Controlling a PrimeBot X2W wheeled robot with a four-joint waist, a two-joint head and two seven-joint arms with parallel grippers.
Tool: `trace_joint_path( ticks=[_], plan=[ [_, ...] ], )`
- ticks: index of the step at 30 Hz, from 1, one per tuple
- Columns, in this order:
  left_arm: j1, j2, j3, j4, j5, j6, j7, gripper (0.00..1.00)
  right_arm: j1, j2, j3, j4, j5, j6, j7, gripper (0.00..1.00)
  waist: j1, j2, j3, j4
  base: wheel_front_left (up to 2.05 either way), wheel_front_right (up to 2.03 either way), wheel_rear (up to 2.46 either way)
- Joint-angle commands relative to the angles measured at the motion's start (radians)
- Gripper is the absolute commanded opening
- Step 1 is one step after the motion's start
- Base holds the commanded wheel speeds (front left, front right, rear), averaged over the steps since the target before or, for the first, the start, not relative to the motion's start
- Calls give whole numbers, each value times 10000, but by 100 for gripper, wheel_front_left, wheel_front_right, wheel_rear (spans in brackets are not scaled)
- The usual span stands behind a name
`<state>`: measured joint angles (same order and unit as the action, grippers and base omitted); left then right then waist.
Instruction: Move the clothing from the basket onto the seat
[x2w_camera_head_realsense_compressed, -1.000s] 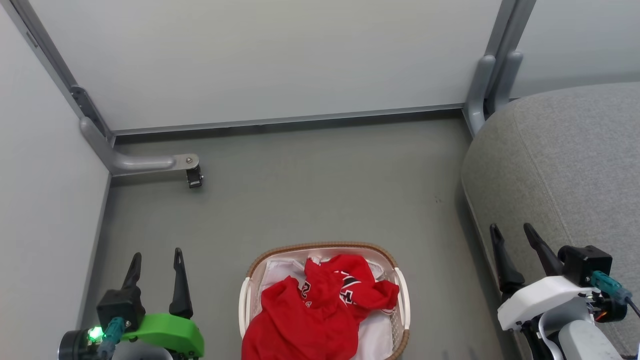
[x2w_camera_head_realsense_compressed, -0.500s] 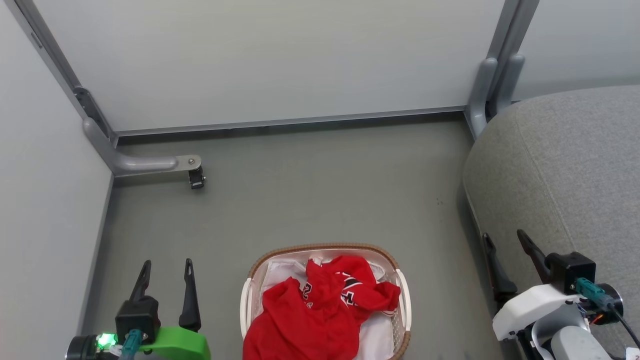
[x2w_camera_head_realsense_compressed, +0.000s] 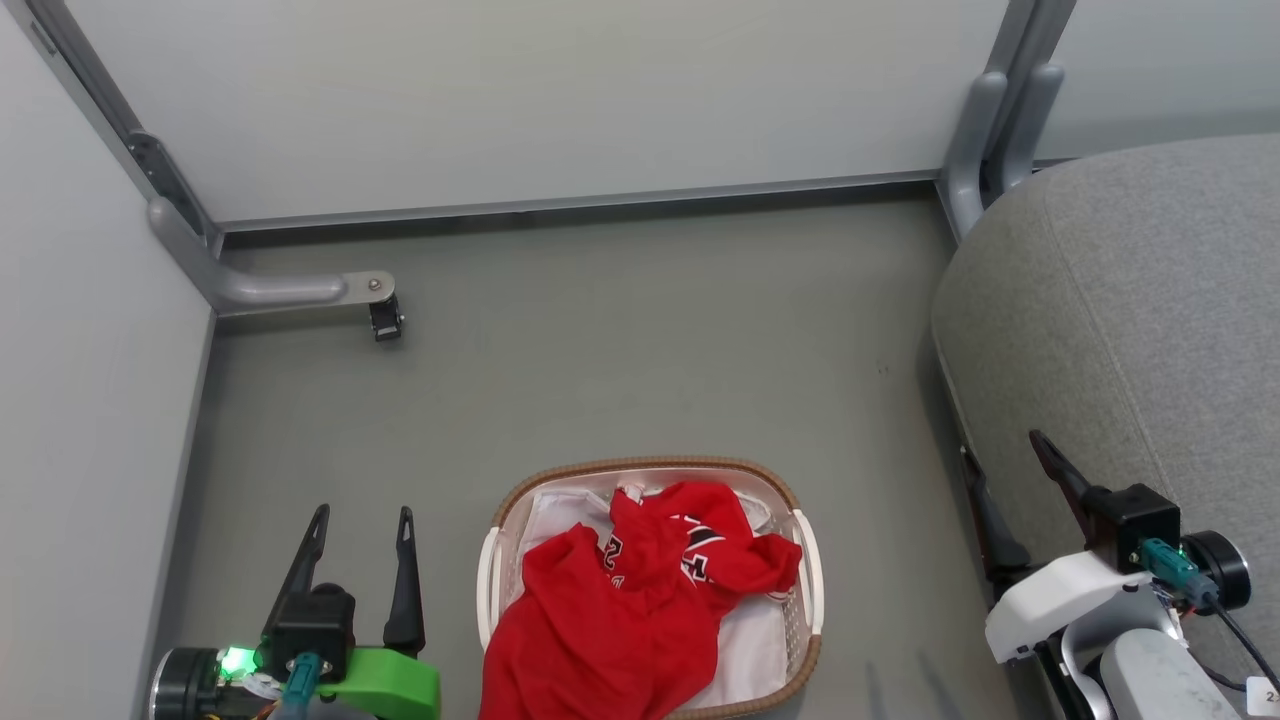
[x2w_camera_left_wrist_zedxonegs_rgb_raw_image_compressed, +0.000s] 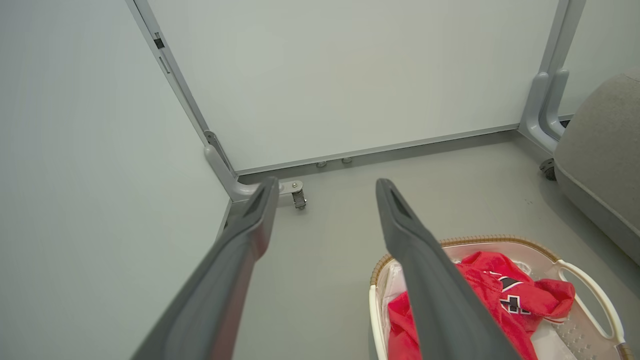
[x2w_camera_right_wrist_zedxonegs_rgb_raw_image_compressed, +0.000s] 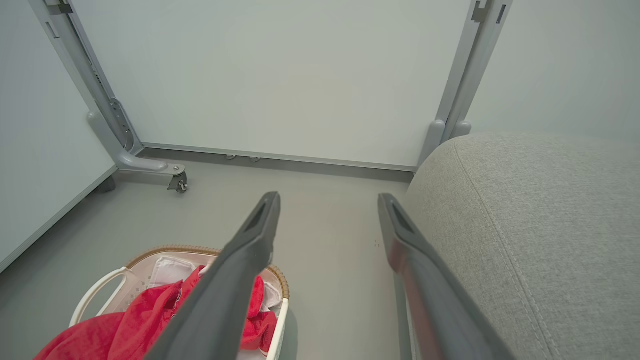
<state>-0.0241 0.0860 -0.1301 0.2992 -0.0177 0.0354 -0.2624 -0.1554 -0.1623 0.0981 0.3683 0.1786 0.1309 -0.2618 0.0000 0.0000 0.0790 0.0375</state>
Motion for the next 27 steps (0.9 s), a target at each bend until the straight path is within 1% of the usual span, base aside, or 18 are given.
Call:
trace_joint_path(
  ticks=[1, 5, 15, 24, 27],
  plan=[
    [-236, -9, -7, 61, 0, -36, -37, 100, -114, -35, -46, -41, -36, -3, -47, 100, 0, 0, 362, -12, 0, 0, 0],
    [-534, -91, -208, 199, 108, -102, -34, 100, -335, -44, -87, -153, -8, -3, -47, 100, 0, 0, 889, -21, 0, 0, 0],
    [-1354, -284, -747, 891, -152, -183, -23, 100, -1100, -119, -100, -527, 42, -3, -46, 100, 0, 0, 2317, -125, 0, 0, 0],
    [-2117, -343, -1266, 1638, -748, -272, -24, 100, -1632, -25, -88, -775, 172, -3, -46, 100, 0, 0, 3420, -213, 0, 0, 0],
    [-2431, -340, -1504, 1780, -792, -273, -24, 100, -1783, 0, -57, -873, 186, -3, -46, 100, 0, 0, 3769, -253, 0, 0, 0]
  ],
)
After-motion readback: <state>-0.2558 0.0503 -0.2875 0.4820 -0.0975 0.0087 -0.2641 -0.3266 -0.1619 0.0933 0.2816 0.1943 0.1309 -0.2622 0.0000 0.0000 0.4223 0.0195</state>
